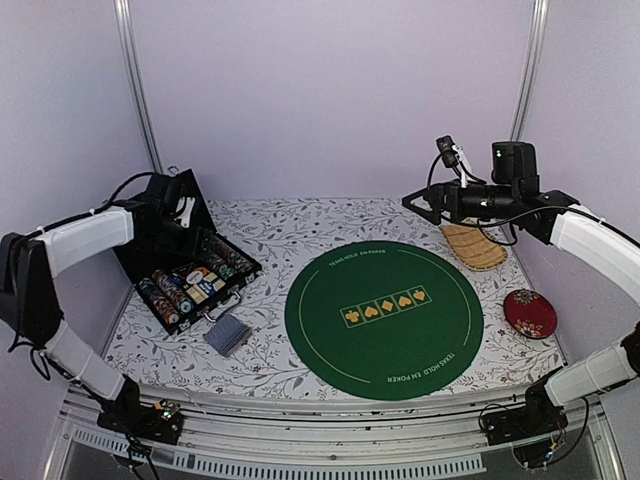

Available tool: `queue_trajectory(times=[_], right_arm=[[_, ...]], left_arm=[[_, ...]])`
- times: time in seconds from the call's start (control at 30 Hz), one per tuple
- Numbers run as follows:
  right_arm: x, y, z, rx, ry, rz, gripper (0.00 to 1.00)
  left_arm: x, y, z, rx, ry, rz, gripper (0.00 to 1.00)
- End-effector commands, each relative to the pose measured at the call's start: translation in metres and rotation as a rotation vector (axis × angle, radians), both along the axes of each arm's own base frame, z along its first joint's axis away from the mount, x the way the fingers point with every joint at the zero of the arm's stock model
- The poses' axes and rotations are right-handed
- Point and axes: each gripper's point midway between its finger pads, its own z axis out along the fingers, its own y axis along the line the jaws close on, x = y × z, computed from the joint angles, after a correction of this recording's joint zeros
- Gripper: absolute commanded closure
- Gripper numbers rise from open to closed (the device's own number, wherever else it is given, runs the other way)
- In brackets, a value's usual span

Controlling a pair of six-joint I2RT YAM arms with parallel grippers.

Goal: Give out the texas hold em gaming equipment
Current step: Pick up the dealer button from the chip case.

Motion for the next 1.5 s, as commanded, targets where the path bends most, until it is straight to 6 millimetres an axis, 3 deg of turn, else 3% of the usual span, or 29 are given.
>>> queue_trajectory(times=[0.0, 0.07, 0.23, 0.47, 0.63, 0.9, 1.1, 1.33, 1.47], right_arm=[[0.002, -0.003, -0.015, -0.055, 0.007, -0.019, 0.03], [0.002, -0.007, -0.019, -0.07, 0.003, -0.039, 0.03], [0.002, -0.01, -0.026, -0.093, -0.001, -0.05, 0.02], [0.004, -0.012, -0.036, -0.114, 0.005, -0.058, 0.02], [0.005, -0.011, -0.035, -0.121, -0.005, -0.053, 0.02], [0.006, -0.011, -0.032, -0.121, -0.019, -0.054, 0.02], [0.007, -0.01, -0.03, -0.12, -0.025, -0.049, 0.01], [0.006, -0.009, -0.031, -0.124, -0.029, -0.04, 0.01], [0.006, -0.01, -0.034, -0.128, -0.028, -0.041, 0.01]], left_arm=[[-0.004, 0.024, -0.06, -0.185, 0.168, 0.138, 0.03], [0.007, 0.03, -0.07, -0.194, 0.146, 0.17, 0.07], [0.02, 0.039, -0.096, -0.17, 0.17, 0.236, 0.27], [0.02, 0.051, -0.12, -0.129, 0.186, 0.294, 0.34], [0.025, 0.042, -0.13, -0.162, 0.21, 0.273, 0.43], [0.009, 0.037, -0.137, -0.155, 0.254, 0.254, 0.42], [-0.002, 0.026, -0.137, -0.147, 0.274, 0.217, 0.35], [-0.011, 0.03, -0.14, -0.105, 0.295, 0.222, 0.51], [-0.014, 0.031, -0.136, -0.105, 0.286, 0.222, 0.5]])
